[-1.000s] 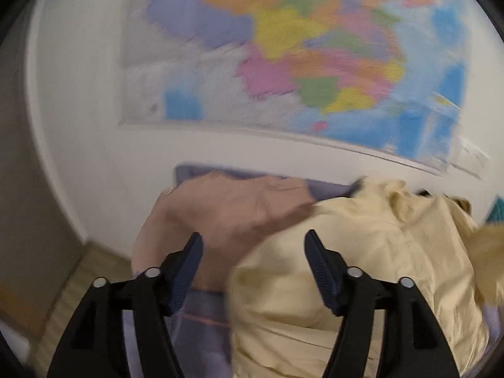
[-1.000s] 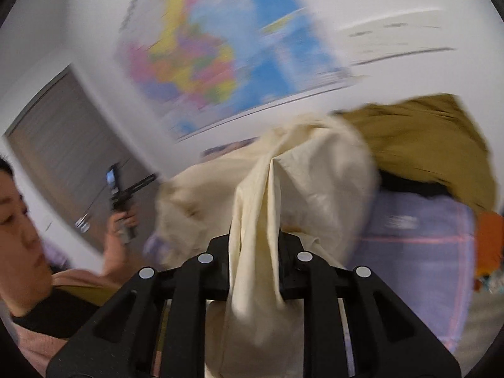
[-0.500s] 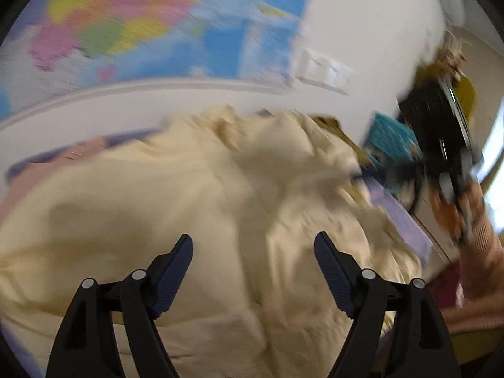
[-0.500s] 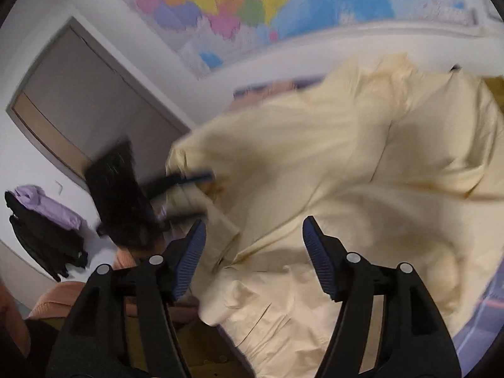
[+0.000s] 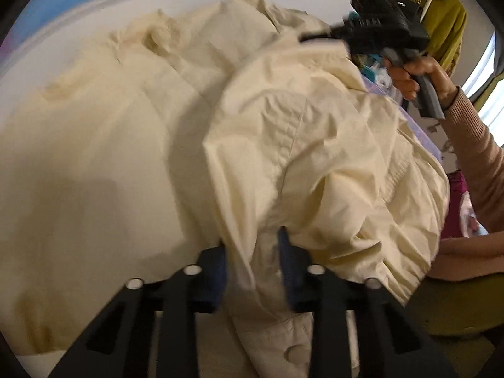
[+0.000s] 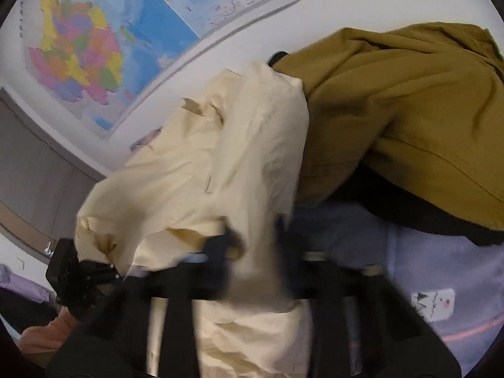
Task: Fold large clothes
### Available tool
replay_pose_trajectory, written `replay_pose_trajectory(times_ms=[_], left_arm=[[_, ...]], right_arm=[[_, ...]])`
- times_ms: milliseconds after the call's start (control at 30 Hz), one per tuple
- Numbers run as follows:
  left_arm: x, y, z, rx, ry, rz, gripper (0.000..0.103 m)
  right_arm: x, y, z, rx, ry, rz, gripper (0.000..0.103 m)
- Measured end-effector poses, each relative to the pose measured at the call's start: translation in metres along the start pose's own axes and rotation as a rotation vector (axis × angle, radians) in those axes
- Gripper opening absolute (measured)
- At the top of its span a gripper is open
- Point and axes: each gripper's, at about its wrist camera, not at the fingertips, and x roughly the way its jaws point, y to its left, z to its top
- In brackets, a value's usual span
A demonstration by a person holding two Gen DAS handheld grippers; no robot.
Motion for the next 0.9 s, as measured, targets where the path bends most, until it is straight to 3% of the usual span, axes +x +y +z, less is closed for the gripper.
replay_pose_trajectory(times_ms=[167,233,267,300,333,367,433,567,633,700,733,767,800,900], left_arm=[[-0.053,0.026,0.037,0.044,-0.149,0.238,0.016],[-0.062,0.04,0.052,0.052,-0.183,0.304,0.028],[-0.061,0.051,0.059,0.045,-0.186,0.347,0.04],[-0.06,0.061,0.062,0.029,-0.183,0.367,0.042],[-0.055,0.072,0.065,-0.008,-0.16,0.36,0.044],[-0.053,0.083,0.064,-0.039,-0.133,0.306,0.045],[-0.05,0.089,0.053,-0.071,-0.112,0.176,0.058],[-0.035,0.069,0.024,0.005,-0.053,0.099,0.075],[-0.025,0.056,0.015,0.071,-0.002,0.065,0.075],[-0.01,0.044,0.01,0.136,0.066,0.081,0.075],[-0.005,0.042,0.01,0.146,0.092,0.09,0.068],[0.002,0.042,0.011,0.152,0.12,0.098,0.041],[0.004,0.043,0.013,0.147,0.133,0.101,0.037],[-0.015,0.054,0.027,0.137,0.052,0.197,0.027]], right_arm=[[-0.051,0.002,0.012,-0.031,-0.159,-0.004,0.007],[-0.058,-0.005,0.015,-0.018,-0.176,-0.044,0.007],[-0.052,-0.01,0.015,0.004,-0.164,-0.06,0.007],[-0.043,-0.015,0.013,0.021,-0.145,-0.092,0.009],[-0.034,-0.017,0.012,0.024,-0.13,-0.118,0.012],[-0.027,-0.022,0.008,0.041,-0.119,-0.146,0.014],[-0.023,-0.033,0.003,0.075,-0.112,-0.137,0.021],[-0.038,-0.022,-0.005,0.051,-0.164,-0.158,0.031],[-0.046,-0.009,-0.009,0.011,-0.193,-0.174,0.036],[-0.058,0.009,-0.015,-0.039,-0.242,-0.197,0.041],[-0.06,0.017,-0.016,-0.061,-0.261,-0.216,0.041],[-0.062,0.022,-0.017,-0.076,-0.274,-0.228,0.041],[-0.062,0.028,-0.019,-0.093,-0.285,-0.232,0.041],[-0.06,0.051,-0.025,-0.156,-0.284,-0.195,0.042]])
